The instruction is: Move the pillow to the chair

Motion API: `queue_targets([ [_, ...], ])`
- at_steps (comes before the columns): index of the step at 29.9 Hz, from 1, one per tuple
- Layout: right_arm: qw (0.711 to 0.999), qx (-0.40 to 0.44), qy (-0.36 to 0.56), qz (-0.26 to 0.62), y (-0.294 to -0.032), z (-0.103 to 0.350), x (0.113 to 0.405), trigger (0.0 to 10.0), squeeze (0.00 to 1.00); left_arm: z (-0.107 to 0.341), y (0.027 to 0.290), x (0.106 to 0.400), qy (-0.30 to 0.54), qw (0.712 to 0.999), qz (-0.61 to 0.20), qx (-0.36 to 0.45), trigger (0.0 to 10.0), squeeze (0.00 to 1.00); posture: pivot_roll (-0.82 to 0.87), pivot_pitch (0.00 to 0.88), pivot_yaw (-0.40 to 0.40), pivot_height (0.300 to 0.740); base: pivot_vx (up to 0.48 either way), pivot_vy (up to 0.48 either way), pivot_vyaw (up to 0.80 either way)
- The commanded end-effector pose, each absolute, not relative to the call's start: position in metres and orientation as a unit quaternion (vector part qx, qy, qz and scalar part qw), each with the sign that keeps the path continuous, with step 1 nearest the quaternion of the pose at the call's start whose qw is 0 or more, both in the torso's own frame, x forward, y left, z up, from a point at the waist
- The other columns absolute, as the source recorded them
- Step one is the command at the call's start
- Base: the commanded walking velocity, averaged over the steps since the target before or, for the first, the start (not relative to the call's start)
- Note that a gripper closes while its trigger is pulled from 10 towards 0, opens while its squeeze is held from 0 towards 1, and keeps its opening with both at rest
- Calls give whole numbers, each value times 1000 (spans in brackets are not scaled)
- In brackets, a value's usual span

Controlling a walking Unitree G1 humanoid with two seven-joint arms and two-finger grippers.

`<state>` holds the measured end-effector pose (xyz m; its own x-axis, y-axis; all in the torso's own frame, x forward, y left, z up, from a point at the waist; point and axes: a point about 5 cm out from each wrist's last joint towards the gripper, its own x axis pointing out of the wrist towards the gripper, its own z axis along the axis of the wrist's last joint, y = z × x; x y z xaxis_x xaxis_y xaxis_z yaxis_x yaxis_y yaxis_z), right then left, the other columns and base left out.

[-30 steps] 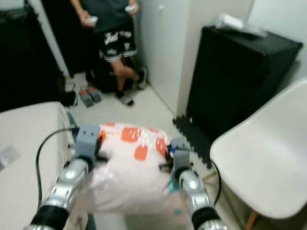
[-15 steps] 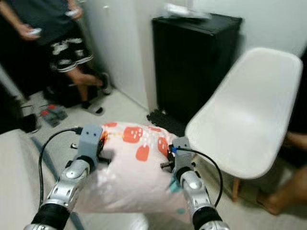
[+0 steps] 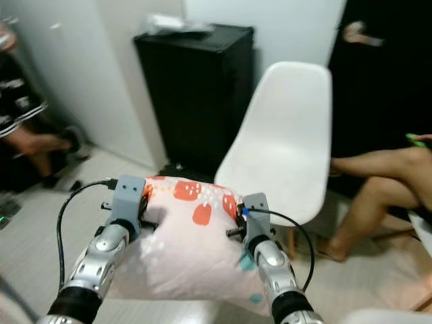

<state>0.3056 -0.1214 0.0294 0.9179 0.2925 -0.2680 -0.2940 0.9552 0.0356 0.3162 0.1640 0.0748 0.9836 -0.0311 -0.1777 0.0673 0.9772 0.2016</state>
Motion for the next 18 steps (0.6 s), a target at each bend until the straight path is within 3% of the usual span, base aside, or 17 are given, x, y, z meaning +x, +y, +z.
queue_targets([
  [1,980,7,109,166,-111,41,312,10000,0,80,160,319,67,991,-31,107,10000,0,6,33,33,740,0,0,-800],
  [18,985,12,87,148,-128,58,326,10000,0,82,156,325,64,992,-27,103,10000,0,-19,23,30,740,0,0,-800],
])
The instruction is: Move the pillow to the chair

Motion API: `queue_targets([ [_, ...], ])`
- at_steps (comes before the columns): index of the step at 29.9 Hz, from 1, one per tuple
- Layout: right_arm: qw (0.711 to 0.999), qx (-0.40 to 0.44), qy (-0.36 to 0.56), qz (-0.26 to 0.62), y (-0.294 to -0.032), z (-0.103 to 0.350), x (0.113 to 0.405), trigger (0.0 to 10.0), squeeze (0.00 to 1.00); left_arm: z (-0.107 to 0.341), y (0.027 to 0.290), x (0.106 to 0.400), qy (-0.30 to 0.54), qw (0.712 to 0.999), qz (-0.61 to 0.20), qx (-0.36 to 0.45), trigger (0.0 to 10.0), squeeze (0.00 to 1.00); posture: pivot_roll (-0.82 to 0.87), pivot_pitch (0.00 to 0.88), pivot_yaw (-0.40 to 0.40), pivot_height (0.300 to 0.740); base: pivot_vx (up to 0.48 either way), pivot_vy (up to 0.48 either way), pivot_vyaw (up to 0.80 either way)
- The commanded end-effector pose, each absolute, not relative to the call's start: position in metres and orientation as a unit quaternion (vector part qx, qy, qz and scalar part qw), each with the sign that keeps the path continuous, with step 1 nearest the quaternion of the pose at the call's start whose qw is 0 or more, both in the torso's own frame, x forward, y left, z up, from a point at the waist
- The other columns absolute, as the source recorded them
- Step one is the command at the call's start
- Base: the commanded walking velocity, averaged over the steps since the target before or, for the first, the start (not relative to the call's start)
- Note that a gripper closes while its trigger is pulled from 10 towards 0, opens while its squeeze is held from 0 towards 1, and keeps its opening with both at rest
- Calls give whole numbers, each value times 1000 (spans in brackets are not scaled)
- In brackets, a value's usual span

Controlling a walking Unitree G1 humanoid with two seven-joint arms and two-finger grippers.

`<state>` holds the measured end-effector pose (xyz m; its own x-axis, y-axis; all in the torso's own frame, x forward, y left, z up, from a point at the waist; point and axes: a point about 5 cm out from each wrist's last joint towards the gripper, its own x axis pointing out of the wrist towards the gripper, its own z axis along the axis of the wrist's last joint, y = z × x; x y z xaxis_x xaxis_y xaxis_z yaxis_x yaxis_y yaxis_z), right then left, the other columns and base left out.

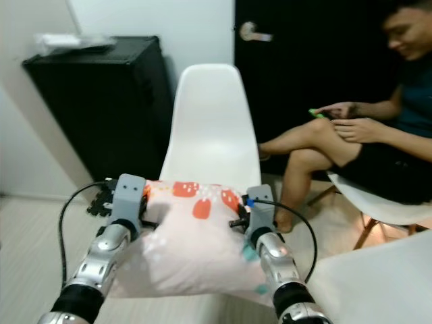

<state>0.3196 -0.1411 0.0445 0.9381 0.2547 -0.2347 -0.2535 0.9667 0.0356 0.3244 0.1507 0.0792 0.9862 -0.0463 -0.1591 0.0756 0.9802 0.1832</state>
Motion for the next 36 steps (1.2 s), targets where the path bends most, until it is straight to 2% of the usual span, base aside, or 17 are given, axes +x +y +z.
queue_targets([
  [1,986,10,81,148,-130,62,328,10000,0,83,155,326,62,992,-26,103,10000,0,-21,25,31,740,0,0,-800],
  [12,993,-1,22,113,-160,101,349,10000,0,98,142,338,38,994,-39,96,10000,0,-33,24,34,740,0,0,-800],
  [19,993,3,30,117,-156,96,346,10000,0,102,139,340,30,994,-43,96,10000,0,-31,21,27,740,0,0,-800],
  [23,989,11,42,140,-137,87,339,10000,0,103,140,339,25,994,-44,98,10000,0,-26,18,25,740,0,0,-800],
  [26,989,12,41,143,-134,87,340,10000,0,104,140,339,23,994,-45,100,10000,0,-20,25,22,740,0,0,-800],
  [36,990,8,32,135,-145,99,348,10000,0,111,143,343,11,994,-41,104,10000,0,-21,24,10,740,0,0,-800],
])
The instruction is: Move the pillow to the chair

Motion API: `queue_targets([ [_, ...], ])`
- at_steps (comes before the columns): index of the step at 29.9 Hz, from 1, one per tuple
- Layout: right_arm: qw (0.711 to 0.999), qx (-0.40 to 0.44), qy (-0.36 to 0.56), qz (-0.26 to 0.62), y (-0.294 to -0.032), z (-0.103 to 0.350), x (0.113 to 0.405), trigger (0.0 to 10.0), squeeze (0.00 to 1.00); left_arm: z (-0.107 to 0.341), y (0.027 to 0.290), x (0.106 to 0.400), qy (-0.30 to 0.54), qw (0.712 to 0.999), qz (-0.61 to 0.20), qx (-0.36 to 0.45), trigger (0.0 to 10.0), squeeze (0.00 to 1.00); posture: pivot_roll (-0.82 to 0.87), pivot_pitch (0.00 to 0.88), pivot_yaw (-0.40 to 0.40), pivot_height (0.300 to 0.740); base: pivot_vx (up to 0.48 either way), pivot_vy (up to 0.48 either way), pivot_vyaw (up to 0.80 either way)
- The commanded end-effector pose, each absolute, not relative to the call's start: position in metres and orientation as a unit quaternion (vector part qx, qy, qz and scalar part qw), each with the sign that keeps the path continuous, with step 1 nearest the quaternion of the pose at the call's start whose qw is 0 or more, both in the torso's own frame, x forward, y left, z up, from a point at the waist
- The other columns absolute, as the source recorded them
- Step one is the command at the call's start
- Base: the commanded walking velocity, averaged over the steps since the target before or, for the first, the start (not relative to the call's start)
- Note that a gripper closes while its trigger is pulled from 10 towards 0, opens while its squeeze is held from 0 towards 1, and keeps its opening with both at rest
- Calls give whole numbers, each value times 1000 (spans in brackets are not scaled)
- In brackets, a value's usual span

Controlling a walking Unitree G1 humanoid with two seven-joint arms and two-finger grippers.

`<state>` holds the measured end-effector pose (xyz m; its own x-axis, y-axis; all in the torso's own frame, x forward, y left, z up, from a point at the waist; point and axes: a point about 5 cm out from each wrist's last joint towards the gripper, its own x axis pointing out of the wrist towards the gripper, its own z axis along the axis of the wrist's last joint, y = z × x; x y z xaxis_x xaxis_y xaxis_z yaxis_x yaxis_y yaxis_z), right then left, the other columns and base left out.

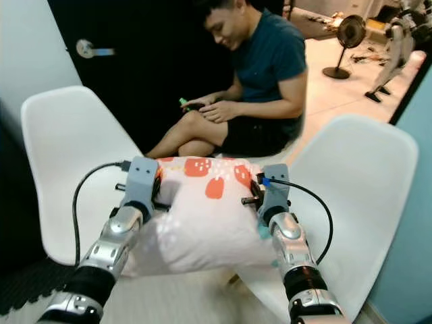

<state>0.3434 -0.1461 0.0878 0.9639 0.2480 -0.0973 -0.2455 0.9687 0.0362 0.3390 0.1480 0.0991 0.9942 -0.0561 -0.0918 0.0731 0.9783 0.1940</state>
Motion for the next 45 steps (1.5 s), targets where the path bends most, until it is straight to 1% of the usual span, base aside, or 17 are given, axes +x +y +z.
queue_targets([
  [1,990,8,32,135,-145,99,348,10000,0,111,143,343,11,994,-41,104,10000,0,-21,24,10,740,0,0,-800],
  [7,992,3,25,123,-152,105,353,10000,0,113,140,345,9,994,-44,102,10000,0,-29,22,15,740,0,0,-800],
  [16,992,-2,21,121,-155,107,353,10000,0,119,130,347,-8,993,-66,96,10000,0,-35,22,16,740,0,0,-800],
  [18,993,-1,19,113,-160,108,354,10000,0,122,126,347,-17,992,-77,94,10000,0,-35,24,14,740,0,0,-800],
  [23,994,-5,12,111,-162,114,357,10000,0,129,128,349,-29,994,-72,79,10000,0,-34,28,10,740,0,0,-800],
  [28,994,-6,14,112,-161,113,357,10000,0,129,130,349,-29,994,-69,82,10000,0,-32,28,6,740,0,0,-800],
  [31,992,-2,33,120,-154,100,352,10000,0,115,139,346,-4,994,-51,99,10000,0,-32,28,0,740,0,0,-800],
  [35,989,1,60,131,-146,83,342,10000,0,100,151,340,31,994,-24,100,10000,0,-30,38,-8,740,0,0,-800],
  [42,985,7,88,148,-137,68,335,10000,0,92,157,335,43,995,-12,94,10000,0,-31,42,-13,740,0,0,-800],
  [43,982,19,107,157,-133,62,333,10000,0,90,157,334,51,995,-11,85,10000,0,-33,44,-12,740,0,0,-431],
  [44,982,19,107,157,-133,62,333,10000,0,90,157,334,51,995,-11,85,10000,0,-33,44,-12,740,0,0,-431],
  [45,970,19,137,198,-121,53,327,10000,0,88,160,331,61,997,15,39,10000,0,-36,45,-15,740,0,0,0],
])
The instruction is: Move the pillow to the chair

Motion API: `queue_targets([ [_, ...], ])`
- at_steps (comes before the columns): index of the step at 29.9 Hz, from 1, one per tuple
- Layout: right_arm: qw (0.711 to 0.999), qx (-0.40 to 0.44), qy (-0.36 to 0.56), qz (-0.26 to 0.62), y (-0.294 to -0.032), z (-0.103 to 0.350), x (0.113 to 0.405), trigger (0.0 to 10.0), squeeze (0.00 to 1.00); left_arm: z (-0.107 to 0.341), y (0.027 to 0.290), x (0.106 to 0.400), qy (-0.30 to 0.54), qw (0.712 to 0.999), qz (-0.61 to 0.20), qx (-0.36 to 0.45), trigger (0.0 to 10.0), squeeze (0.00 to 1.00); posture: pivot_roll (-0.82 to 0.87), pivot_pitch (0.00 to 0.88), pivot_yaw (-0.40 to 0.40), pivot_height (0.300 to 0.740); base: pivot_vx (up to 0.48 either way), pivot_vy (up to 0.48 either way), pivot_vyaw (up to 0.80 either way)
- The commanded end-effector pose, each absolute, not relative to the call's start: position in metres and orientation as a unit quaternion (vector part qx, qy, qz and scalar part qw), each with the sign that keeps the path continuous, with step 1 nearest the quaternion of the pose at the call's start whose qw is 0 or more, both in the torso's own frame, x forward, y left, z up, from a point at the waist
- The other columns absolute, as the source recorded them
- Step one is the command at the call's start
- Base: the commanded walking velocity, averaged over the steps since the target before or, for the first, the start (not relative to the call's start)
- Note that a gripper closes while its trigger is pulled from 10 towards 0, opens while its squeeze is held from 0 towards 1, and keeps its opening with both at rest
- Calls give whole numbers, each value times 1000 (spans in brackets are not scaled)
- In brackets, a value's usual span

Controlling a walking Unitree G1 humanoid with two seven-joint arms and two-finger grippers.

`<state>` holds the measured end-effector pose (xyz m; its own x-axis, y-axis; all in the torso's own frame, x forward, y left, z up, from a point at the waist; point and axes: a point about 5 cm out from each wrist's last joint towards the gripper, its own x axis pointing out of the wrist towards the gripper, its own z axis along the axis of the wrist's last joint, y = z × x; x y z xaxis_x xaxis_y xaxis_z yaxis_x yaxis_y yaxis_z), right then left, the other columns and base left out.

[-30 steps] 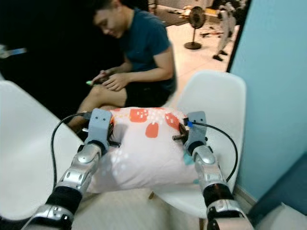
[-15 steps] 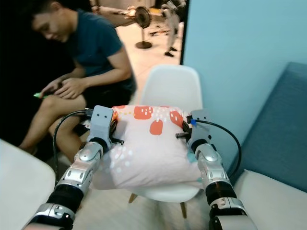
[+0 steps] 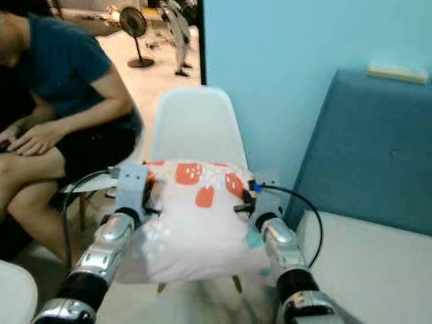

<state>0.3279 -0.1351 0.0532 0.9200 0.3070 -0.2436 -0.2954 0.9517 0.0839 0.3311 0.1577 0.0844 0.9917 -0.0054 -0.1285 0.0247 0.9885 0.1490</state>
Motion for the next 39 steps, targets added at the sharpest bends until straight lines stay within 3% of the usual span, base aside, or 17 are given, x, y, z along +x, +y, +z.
queue_targets([
  [1,970,19,137,198,-121,53,327,10000,0,88,160,331,61,997,15,39,10000,0,-36,45,-15,740,0,0,0],
  [19,962,6,162,222,-106,34,312,10000,0,63,183,305,101,989,69,81,10000,0,-10,32,-34,740,0,0,0],
  [39,958,-8,164,235,-98,34,313,10000,0,58,180,307,123,986,66,96,10000,0,-11,8,-44,740,0,0,0],
])
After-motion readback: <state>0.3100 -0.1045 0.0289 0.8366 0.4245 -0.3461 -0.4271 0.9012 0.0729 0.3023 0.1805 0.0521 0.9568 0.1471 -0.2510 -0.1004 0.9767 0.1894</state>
